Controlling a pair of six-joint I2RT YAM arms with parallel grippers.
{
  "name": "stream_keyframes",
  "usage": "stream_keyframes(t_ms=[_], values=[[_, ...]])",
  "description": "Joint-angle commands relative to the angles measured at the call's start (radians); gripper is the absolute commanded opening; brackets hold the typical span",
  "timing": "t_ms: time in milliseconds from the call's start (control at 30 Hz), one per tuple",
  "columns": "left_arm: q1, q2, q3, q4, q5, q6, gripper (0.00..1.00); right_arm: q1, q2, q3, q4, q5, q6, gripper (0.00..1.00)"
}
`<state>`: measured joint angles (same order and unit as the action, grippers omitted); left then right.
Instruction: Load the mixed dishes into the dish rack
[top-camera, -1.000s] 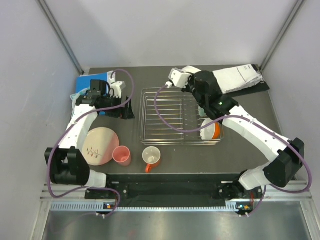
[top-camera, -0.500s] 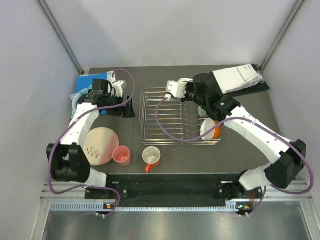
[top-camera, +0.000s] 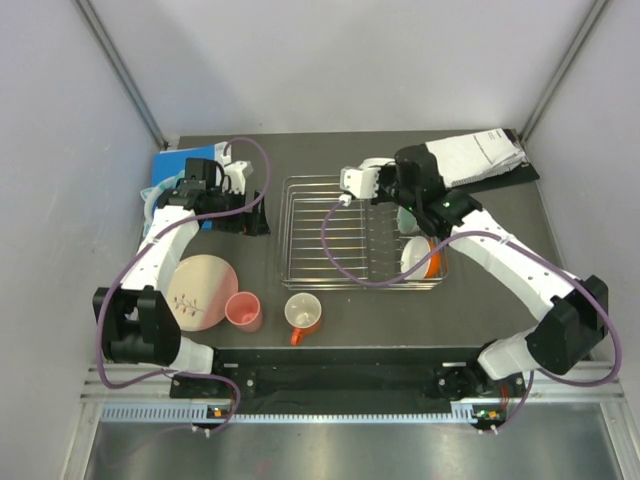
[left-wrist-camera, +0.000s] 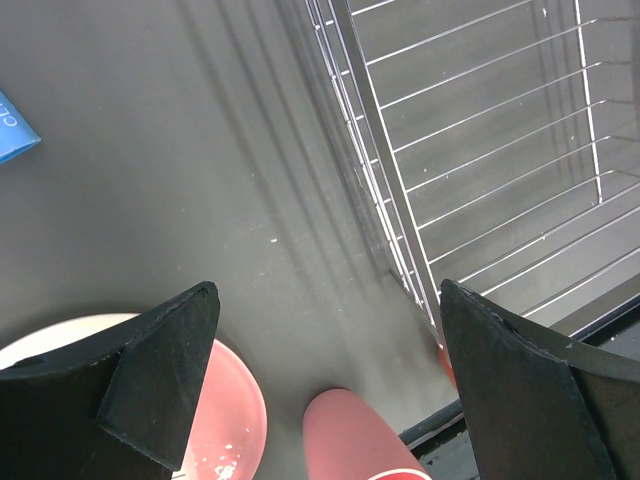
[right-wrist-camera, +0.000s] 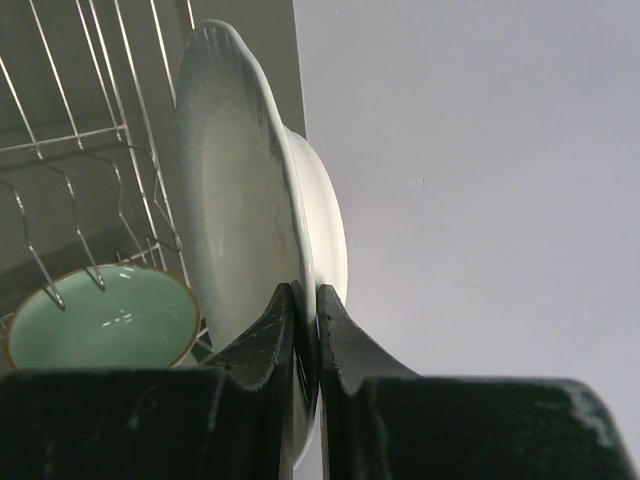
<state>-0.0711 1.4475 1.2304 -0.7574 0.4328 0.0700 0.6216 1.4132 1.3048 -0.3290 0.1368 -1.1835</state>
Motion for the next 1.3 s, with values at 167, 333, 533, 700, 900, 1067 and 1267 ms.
stream_keyframes(t_ms=[167,333,533,700,900,1067,1267], values=[[-0.002,-0.021,-0.02,0.055,-0.011,-0.003,0.96,-0.031,0.039,0.065,0.217,-0.062,-0.113,0.0],[-0.002,-0.024,-0.023,0.052,-0.016,0.001,0.96,-0.033,0.069,0.059,0.235,-0.078,-0.119,0.0],[-0.002,-0.016,-0.022,0.041,-0.034,0.013,0.97,-0.034,0.092,0.059,0.225,-0.105,-0.09,0.0],[-0.002,-0.003,-0.017,0.036,-0.025,0.01,0.96,-0.049,0.093,0.022,0.251,-0.106,-0.082,0.0],[-0.002,-0.004,0.003,0.029,-0.023,0.01,0.96,-0.085,0.119,-0.022,0.301,-0.101,-0.054,0.0],[-0.002,-0.006,0.012,0.026,-0.031,0.014,0.97,-0.106,0.136,-0.091,0.37,-0.103,-0.033,0.0],[-0.002,0.002,0.017,0.026,-0.031,0.014,0.97,-0.106,0.161,-0.104,0.412,-0.088,-0.01,0.17]])
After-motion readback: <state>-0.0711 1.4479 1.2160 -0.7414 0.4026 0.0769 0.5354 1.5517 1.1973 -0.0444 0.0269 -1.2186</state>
